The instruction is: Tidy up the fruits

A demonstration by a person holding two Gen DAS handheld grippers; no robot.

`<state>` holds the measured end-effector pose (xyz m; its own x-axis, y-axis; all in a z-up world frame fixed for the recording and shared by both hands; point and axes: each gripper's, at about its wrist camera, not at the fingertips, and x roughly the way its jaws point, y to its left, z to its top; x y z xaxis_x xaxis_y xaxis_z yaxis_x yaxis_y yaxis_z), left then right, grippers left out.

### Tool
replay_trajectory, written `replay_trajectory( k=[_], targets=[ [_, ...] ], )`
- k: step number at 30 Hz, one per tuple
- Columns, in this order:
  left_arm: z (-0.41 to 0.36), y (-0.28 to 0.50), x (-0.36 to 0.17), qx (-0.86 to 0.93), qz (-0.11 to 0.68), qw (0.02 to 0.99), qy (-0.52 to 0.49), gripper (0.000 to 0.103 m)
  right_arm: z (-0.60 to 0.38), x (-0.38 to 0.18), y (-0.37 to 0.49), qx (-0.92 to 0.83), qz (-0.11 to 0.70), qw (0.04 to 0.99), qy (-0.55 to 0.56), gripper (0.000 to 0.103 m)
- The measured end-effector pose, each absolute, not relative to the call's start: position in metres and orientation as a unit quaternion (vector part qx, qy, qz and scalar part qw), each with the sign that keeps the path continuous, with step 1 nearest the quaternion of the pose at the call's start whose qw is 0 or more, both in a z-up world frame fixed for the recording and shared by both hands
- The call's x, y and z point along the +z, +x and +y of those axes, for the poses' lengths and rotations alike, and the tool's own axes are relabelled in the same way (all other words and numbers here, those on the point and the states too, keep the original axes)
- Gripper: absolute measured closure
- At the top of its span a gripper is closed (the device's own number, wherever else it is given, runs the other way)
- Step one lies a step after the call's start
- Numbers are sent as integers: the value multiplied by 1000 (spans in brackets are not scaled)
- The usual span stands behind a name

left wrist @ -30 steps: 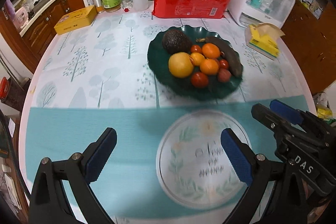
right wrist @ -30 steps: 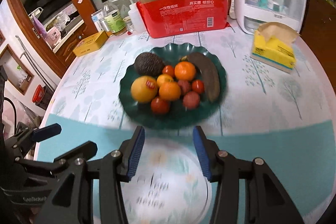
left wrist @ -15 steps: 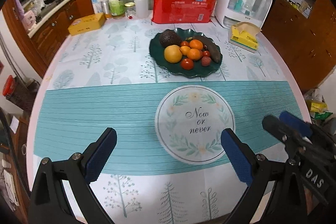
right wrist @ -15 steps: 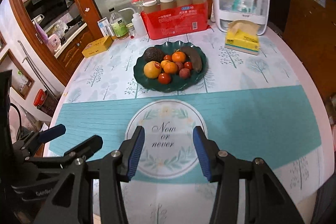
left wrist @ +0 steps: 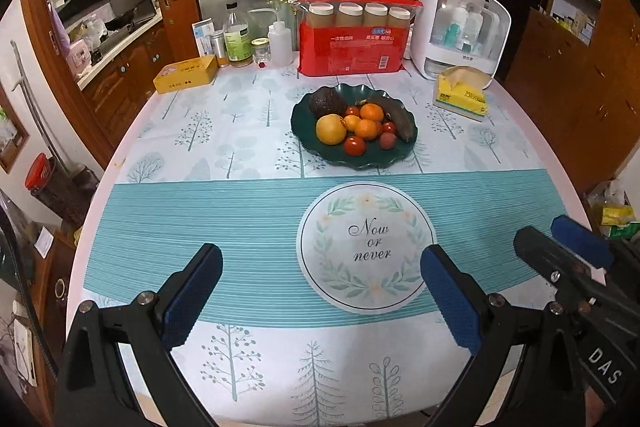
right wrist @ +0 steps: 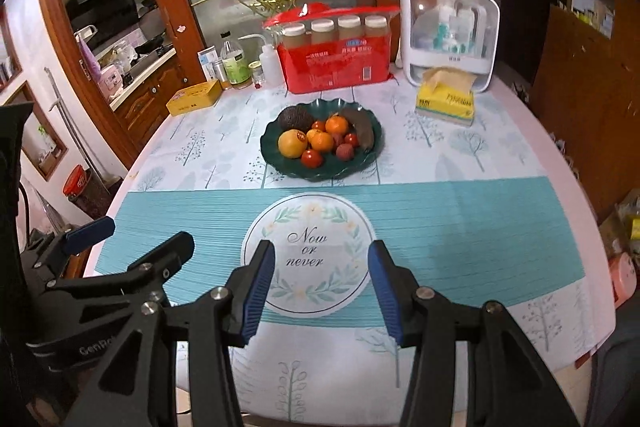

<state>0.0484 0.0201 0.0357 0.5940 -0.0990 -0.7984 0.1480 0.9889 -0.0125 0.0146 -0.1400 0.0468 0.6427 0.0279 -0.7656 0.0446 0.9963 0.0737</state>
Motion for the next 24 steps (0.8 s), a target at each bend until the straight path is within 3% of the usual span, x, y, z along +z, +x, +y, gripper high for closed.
replay_trajectory(
  k=[24],
  targets=[
    [20, 48, 22, -28, 469, 883, 15, 4, -146, 35, 26, 22, 442, 895, 48, 54]
  ],
)
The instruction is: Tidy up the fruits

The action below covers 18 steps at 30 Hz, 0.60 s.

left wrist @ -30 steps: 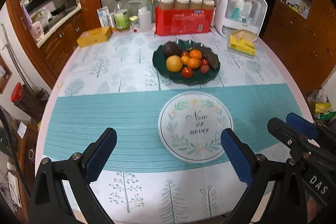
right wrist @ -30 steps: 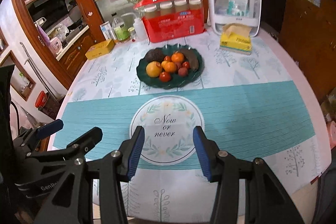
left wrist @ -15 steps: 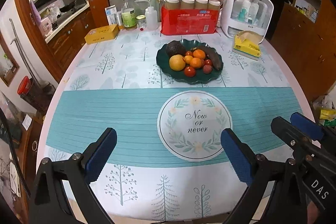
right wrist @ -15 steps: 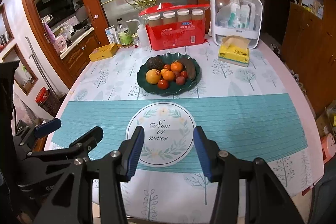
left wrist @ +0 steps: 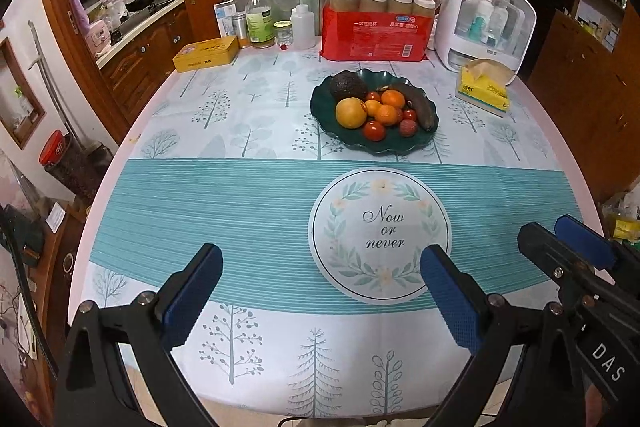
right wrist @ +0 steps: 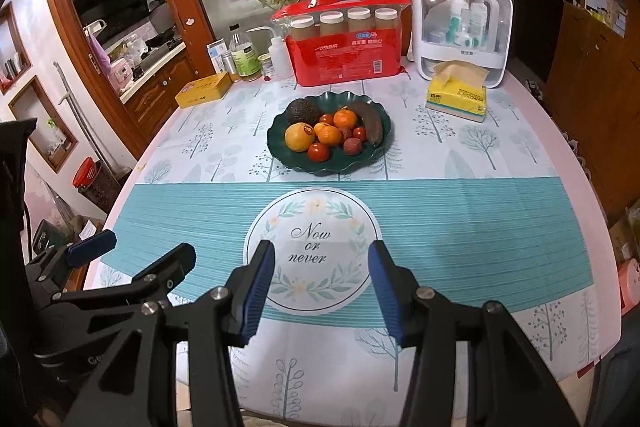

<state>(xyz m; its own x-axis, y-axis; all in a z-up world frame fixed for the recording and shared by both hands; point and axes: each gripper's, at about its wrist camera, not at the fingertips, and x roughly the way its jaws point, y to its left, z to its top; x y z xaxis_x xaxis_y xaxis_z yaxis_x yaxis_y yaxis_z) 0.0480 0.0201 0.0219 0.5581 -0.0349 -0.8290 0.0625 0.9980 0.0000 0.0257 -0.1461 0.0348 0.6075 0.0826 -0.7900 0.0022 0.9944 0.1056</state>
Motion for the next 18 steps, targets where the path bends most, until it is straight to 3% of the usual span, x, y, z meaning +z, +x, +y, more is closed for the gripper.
replay_trajectory(
  k=[18],
  targets=[
    [19, 49, 17, -40, 475, 879, 14, 4, -150, 29, 30, 8, 454, 890, 45, 54]
  ],
)
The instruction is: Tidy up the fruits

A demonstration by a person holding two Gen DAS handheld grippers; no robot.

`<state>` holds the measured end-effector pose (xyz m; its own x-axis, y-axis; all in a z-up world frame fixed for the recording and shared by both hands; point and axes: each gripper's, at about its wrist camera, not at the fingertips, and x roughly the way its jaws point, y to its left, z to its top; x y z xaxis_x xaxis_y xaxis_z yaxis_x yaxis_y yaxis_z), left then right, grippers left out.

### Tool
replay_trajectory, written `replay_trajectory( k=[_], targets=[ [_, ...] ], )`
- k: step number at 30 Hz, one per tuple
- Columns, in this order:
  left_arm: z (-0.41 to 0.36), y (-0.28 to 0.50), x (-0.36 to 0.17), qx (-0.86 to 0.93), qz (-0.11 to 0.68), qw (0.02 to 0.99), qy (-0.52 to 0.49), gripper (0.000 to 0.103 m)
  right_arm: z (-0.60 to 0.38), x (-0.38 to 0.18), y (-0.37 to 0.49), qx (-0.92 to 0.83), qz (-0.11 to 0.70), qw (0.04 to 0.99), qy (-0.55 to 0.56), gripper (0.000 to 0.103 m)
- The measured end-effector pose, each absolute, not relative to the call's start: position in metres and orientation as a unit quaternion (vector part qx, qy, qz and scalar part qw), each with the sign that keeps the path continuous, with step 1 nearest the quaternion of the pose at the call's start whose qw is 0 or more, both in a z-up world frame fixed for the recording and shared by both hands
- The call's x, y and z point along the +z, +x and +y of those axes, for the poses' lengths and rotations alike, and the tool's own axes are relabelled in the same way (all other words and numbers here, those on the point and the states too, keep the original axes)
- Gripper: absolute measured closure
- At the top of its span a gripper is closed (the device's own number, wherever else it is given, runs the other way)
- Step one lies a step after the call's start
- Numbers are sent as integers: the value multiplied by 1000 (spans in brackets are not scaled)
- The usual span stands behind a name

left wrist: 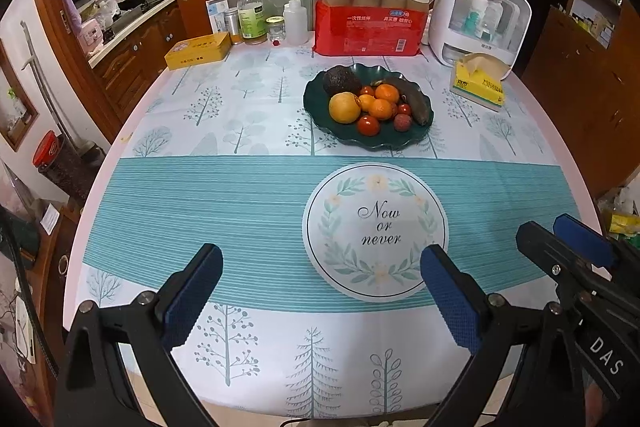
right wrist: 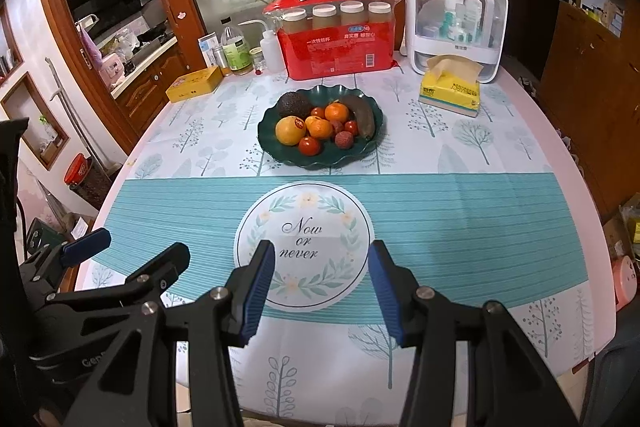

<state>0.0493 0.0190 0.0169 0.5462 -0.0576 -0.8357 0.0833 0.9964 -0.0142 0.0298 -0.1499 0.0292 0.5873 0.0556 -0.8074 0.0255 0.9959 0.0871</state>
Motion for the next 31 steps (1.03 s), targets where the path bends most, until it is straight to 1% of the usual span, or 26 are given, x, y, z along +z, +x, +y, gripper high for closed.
replay_trajectory(
  k=[31],
  targets=[
    [28, 47, 11, -49, 479, 876, 20, 6, -144, 23, 27, 6, 457, 888, 50, 54]
  ],
)
